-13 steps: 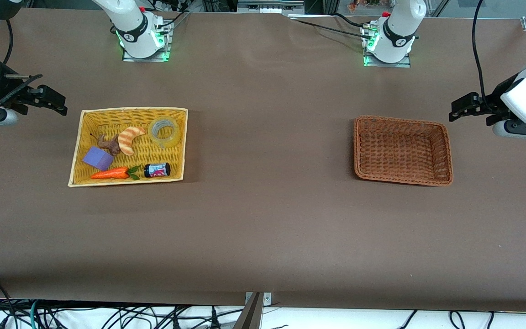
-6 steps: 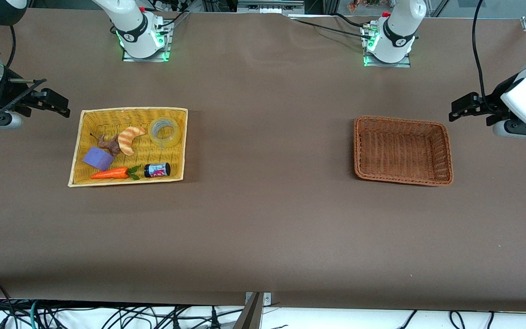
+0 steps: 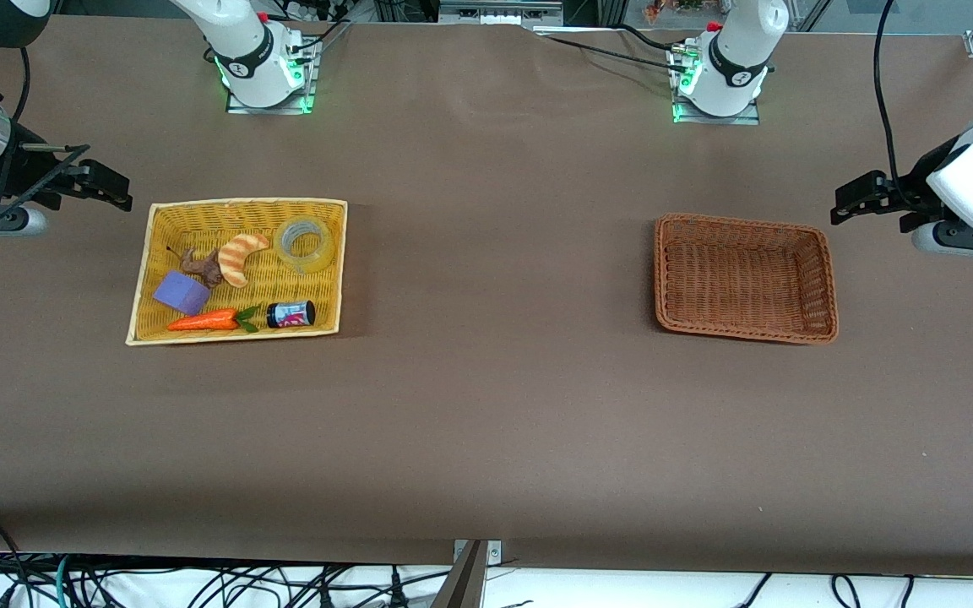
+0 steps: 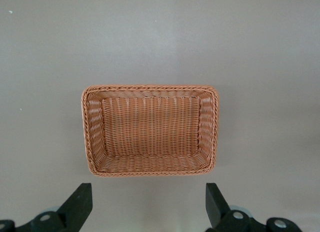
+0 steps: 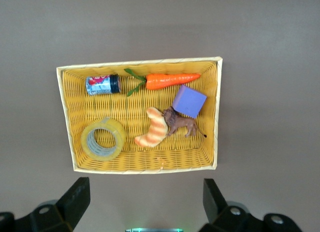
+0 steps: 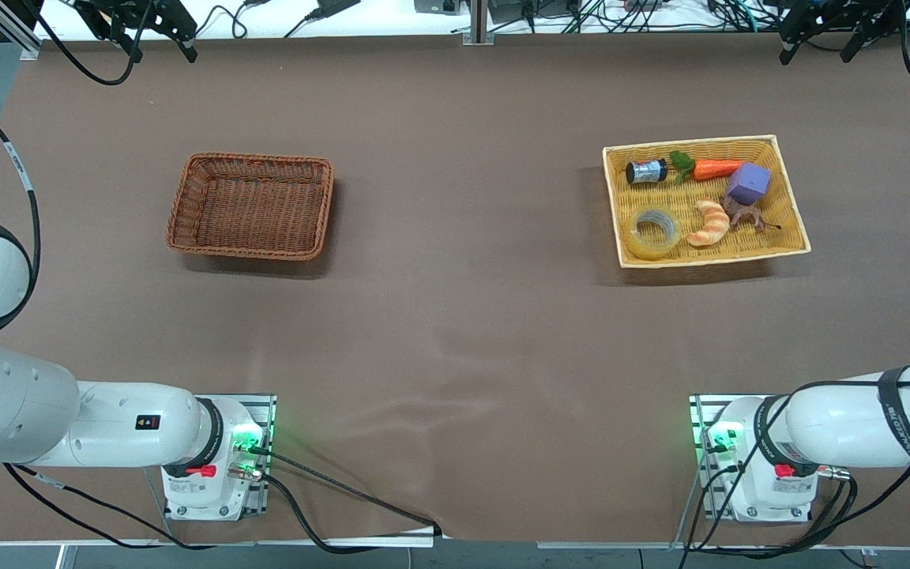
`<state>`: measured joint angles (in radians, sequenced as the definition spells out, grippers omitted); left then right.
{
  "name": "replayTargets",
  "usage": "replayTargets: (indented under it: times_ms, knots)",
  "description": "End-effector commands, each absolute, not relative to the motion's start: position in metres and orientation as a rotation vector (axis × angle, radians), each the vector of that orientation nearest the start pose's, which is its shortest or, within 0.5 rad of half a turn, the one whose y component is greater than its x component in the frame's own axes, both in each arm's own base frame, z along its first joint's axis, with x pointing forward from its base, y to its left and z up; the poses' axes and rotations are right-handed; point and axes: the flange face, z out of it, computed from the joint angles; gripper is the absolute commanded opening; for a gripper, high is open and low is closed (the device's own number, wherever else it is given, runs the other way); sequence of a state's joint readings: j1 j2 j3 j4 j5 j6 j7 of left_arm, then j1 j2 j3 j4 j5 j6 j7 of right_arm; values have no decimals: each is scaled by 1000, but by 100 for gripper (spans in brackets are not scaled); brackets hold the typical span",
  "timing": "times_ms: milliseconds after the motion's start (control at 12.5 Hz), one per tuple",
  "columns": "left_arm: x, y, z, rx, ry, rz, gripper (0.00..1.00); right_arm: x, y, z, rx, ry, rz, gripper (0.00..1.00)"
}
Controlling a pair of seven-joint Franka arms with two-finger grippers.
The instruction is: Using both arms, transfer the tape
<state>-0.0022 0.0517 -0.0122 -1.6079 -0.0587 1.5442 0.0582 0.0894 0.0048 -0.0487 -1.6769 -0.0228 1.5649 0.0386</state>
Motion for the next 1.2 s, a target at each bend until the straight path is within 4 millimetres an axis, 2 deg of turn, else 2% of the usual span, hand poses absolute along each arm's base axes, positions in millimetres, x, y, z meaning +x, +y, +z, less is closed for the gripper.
replayTargets:
  times_ms: [0,399,558,638,717,797,877,957,1116]
  knots:
    - [562,-12,577,-3203,118,196,100,548,19,576,-3151,7,195,100]
    - [562,-12,577,-3205,118,196,100,551,21,572,-3157,-1,188,100]
    - [563,-13,578,-3211,116,192,100,556,32,551,-3151,-30,269,100]
    - [563,-15,578,-3211,121,192,100,557,43,539,-3150,-59,306,100]
    - [563,-17,578,-3209,128,185,100,561,61,520,-3150,-107,356,100]
    - [563,-21,578,-3209,137,187,100,562,71,493,-3147,-115,412,99]
    - [563,-21,578,-3208,143,192,100,563,91,472,-3150,-171,376,99]
    - [562,-23,579,-3208,145,190,100,557,106,441,-3151,-209,358,99]
    - [561,-32,585,-3205,161,177,100,529,111,379,-3149,-243,331,99]
